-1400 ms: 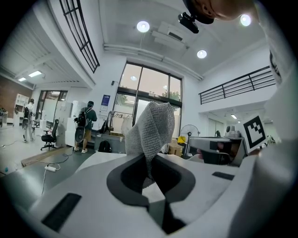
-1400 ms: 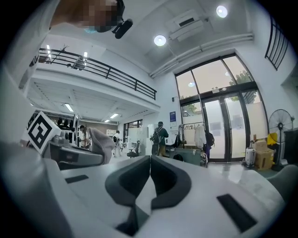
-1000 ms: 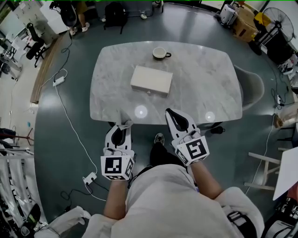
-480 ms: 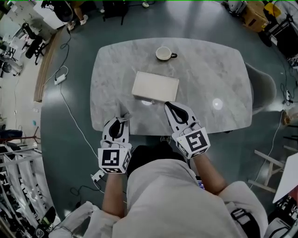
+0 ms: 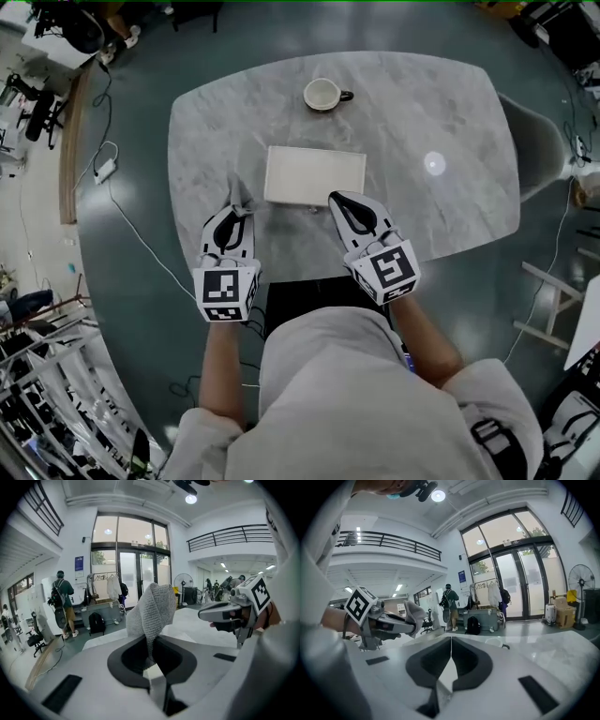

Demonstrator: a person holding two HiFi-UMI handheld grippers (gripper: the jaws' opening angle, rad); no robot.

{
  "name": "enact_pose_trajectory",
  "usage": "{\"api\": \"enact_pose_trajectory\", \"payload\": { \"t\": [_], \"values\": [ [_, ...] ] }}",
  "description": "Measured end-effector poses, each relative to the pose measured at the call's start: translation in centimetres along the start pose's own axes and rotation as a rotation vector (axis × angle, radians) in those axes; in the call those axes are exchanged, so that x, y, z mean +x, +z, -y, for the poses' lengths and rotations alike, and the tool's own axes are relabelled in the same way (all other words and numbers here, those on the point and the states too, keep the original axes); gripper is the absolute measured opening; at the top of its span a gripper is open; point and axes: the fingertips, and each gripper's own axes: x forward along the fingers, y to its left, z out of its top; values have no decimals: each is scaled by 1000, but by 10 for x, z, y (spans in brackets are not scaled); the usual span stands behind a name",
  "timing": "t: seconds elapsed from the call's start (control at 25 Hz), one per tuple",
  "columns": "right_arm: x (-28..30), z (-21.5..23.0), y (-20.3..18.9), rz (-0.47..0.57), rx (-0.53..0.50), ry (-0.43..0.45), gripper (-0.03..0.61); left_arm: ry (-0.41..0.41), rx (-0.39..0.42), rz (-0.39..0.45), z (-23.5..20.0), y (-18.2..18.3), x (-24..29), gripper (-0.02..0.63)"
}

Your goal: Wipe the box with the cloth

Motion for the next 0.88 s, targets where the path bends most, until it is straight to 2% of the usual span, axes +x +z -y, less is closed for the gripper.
{"api": "enact_pose_trajectory", "payload": {
  "t": [0.2, 0.36, 0.48, 0.68, 0.8, 0.88],
  "values": [
    [27, 11, -8, -38, 31, -62, 26, -124, 154, -116, -23, -11, 60, 37],
    [42, 23, -21, -73, 74, -124, 26, -222, 274, -235, -37, -34, 111, 36],
    [48, 31, -27, -97, 108, -166, 26, -290, 407, -313, -42, -48, 143, 36],
    [56, 42, -42, -147, 150, -231, 26, -407, 596, -397, -38, -75, 185, 35],
    [68, 50, -44, -153, 172, -252, 26, -439, 723, -429, -39, -89, 209, 35],
    [72, 52, -42, -152, 181, -257, 26, -450, 849, -443, -42, -96, 219, 35]
  ]
}}
